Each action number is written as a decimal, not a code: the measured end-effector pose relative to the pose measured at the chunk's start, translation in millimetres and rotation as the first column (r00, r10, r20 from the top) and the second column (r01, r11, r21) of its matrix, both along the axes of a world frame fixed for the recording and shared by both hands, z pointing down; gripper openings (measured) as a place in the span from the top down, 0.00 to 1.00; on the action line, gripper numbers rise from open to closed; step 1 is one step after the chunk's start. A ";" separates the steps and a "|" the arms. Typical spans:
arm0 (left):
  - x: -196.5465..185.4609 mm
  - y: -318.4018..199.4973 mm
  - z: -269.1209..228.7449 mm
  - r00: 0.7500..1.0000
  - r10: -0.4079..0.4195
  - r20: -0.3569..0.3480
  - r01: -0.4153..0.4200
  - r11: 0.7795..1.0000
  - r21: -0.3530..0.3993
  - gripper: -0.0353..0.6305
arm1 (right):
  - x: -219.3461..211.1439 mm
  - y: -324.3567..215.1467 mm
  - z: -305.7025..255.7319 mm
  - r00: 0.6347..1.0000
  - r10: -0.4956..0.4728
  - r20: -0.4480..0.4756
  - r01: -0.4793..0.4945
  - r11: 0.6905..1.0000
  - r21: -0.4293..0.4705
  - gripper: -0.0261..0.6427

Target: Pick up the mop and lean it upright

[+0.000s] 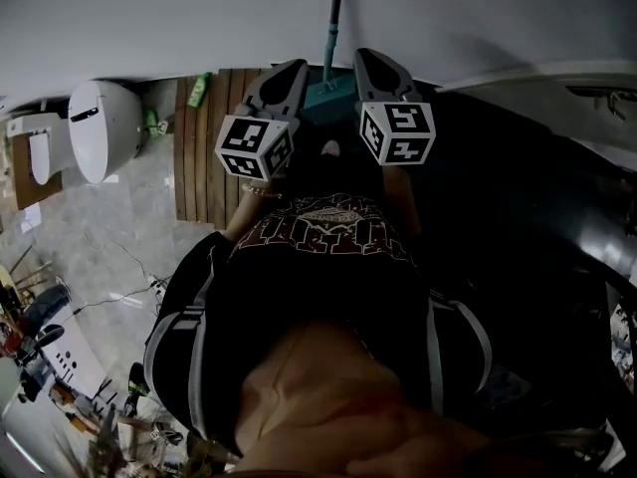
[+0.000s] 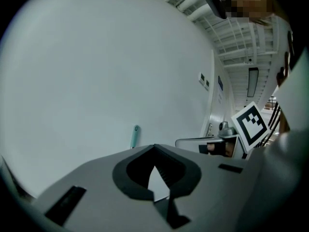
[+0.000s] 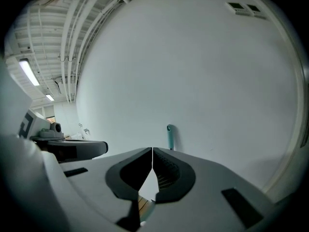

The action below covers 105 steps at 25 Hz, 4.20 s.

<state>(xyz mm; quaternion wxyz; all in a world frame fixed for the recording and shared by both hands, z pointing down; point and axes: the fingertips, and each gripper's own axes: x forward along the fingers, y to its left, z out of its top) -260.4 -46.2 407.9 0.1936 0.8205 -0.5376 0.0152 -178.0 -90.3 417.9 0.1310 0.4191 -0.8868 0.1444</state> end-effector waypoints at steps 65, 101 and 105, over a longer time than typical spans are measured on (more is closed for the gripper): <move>-78.1 -126.6 19.8 0.972 0.236 -0.009 -0.236 0.971 -0.038 0.89 | -67.3 -145.2 76.4 0.930 0.267 -0.251 -0.275 0.961 0.003 0.78; -35.9 -101.6 18.0 0.931 0.365 -0.028 -0.366 0.930 -0.029 0.89 | -9.4 -42.7 17.5 0.907 0.402 -0.122 -0.406 0.914 -0.011 0.79; -31.6 -101.5 15.8 0.922 0.385 -0.030 -0.386 0.922 -0.027 0.89 | -7.7 -39.4 -7.4 0.910 0.405 -0.090 -0.404 0.914 0.025 0.79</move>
